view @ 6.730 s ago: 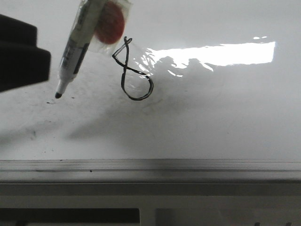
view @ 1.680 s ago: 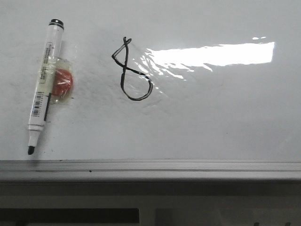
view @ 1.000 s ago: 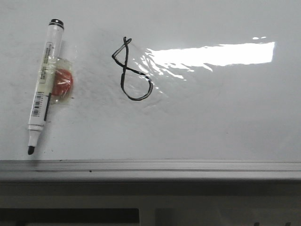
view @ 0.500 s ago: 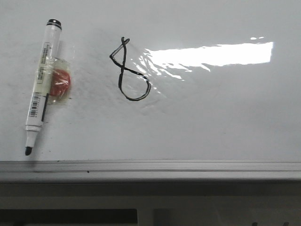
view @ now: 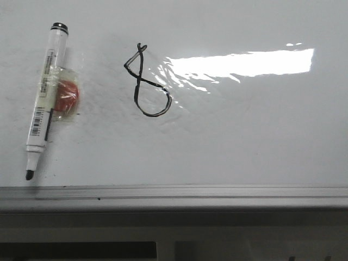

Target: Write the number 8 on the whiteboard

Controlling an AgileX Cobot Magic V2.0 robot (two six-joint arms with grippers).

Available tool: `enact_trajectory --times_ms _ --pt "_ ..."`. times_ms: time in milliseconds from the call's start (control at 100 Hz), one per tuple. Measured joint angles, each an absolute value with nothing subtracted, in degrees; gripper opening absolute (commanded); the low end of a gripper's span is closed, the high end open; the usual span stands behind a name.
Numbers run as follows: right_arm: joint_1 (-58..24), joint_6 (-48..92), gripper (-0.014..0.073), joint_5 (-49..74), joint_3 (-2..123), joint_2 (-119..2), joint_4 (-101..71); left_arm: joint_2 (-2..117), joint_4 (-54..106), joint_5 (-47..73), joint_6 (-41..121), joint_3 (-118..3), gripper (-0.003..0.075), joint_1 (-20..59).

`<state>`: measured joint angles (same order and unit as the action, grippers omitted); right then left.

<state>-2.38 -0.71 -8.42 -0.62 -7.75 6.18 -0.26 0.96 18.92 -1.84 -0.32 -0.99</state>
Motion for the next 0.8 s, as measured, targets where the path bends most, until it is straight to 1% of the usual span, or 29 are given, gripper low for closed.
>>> enact_trajectory --times_ms 110,180,320,420,800 --pt "3.23 -1.17 -0.0063 -3.83 -0.62 -4.28 6.08 -0.26 0.96 18.92 -1.84 -0.32 -0.0020 -0.99" --pt "5.26 -1.19 -0.0063 0.89 -0.62 -2.49 5.96 -0.26 0.96 18.92 -1.84 -0.32 -0.0020 -0.99" --pt "6.59 -1.31 -0.0063 12.22 -0.62 0.23 5.87 -0.26 0.96 18.92 -1.84 -0.32 -0.0020 -0.99" --pt "6.71 -1.31 -0.0063 17.40 -0.62 0.58 5.75 -0.26 0.96 18.92 -1.84 -0.32 -0.0020 -0.99" --pt "6.79 -1.31 -0.0063 18.53 -0.62 0.56 4.16 -0.26 0.96 18.92 -1.84 -0.32 -0.0020 -0.99"
